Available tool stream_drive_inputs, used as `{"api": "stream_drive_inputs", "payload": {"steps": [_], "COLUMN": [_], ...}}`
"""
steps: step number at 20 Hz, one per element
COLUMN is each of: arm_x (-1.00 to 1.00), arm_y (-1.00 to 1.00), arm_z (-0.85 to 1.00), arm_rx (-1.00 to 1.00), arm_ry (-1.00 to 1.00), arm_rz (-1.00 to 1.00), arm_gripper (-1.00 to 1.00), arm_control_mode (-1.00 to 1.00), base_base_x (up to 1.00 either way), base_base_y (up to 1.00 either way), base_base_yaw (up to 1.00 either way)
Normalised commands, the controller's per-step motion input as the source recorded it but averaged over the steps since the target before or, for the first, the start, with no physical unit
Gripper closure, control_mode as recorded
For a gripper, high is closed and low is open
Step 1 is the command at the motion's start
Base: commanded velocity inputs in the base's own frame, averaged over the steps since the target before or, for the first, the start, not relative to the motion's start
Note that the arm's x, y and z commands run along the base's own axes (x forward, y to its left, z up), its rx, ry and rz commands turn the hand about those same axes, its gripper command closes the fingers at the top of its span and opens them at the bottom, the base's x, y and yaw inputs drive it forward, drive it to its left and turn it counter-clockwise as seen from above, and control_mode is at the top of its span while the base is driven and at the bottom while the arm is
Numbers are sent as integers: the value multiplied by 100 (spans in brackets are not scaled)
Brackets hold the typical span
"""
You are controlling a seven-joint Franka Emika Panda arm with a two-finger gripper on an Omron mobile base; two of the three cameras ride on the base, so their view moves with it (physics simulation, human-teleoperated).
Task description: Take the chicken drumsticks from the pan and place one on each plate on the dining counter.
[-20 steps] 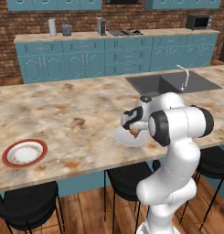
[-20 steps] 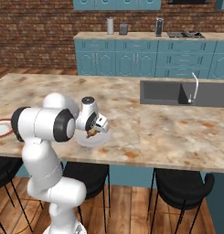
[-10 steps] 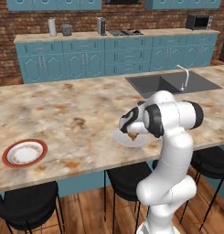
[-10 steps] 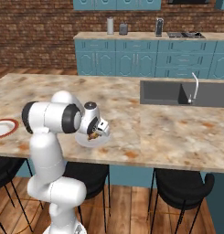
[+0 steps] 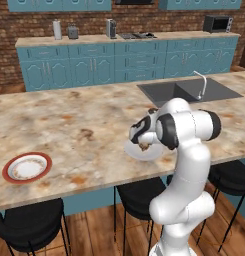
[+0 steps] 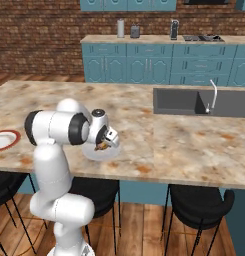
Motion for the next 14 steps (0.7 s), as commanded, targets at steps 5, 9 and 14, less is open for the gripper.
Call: {"api": "stream_drive_inputs", "payload": {"steps": [5, 9, 14], "arm_x": [-5, -59, -100], "arm_y": [0, -2, 4], "arm_z": [66, 100, 100], "arm_rx": [1, 0, -1], "arm_ry": [0, -6, -7], "arm_rz": [-1, 0, 1], "arm_gripper": [-100, -100, -100], "arm_control_mode": [-100, -100, -100], "base_base_x": [0, 0, 0], "base_base_y": [0, 0, 0], "base_base_yaw": [0, 0, 0]}}
